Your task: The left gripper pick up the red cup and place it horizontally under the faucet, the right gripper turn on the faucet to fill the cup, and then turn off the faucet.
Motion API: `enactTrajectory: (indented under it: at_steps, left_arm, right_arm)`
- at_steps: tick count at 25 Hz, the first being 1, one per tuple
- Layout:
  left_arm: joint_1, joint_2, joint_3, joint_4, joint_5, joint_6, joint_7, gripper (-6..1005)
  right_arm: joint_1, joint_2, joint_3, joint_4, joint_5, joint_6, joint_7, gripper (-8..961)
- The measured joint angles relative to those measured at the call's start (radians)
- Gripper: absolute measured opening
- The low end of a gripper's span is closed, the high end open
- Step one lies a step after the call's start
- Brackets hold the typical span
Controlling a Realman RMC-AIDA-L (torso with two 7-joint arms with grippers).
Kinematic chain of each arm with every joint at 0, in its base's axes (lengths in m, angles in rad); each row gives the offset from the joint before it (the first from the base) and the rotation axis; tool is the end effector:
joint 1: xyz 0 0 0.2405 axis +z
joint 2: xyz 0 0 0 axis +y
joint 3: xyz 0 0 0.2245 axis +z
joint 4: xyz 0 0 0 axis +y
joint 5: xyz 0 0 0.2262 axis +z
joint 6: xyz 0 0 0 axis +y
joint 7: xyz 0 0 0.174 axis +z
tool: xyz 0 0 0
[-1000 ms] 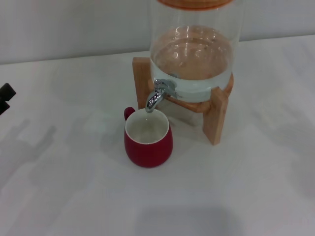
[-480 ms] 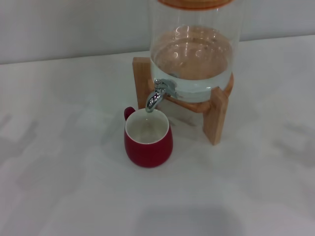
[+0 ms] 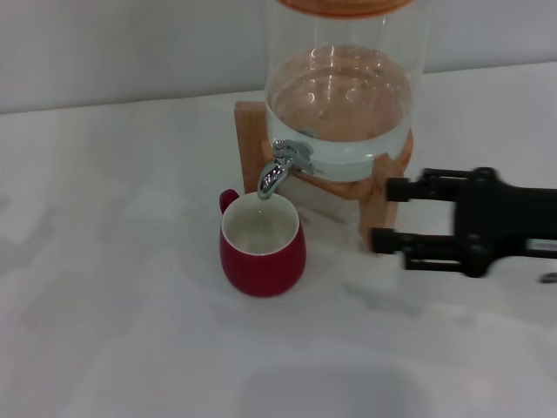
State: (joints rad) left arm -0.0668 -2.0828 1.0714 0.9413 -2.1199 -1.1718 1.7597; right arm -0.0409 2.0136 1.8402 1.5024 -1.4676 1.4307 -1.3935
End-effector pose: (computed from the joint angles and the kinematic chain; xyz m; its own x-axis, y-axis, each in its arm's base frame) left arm -0.2742 0.3363 0.0940 0.4308 0.0856 0.8984 0.8105 -0.4744 -0.3435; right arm 0.1718 0.2809 0.0557 0.7813 -0.2309 -0.5799 -0.4257 -0.8766 -0.2244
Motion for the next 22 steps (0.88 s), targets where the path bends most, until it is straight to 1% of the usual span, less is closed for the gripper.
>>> enactTrajectory:
  at_steps: [4,10,15,22]
  left_arm:
    - [-0.006,-0.001,-0.009,-0.002,-0.001,0.023,0.002,864]
    - [-0.014,0.0,-0.008,0.0,0.001,0.029,0.003,865]
    - [-0.017,0.001,-0.008,0.001,0.005,0.029,0.003,864]
    - [-0.01,0.001,-0.008,0.003,0.006,0.029,0.003,864]
  right_arm:
    - [0.009,-0.001,-0.134,0.03,-0.057,-0.191,0.041,722]
    - [0.038,-0.003,-0.232,0.033,-0.113,-0.352,0.106,722]
    - [0.051,-0.003,-0.265,0.033,-0.147,-0.424,0.136,722]
    - [0.063,-0.003,-0.28,0.035,-0.16,-0.455,0.149,722]
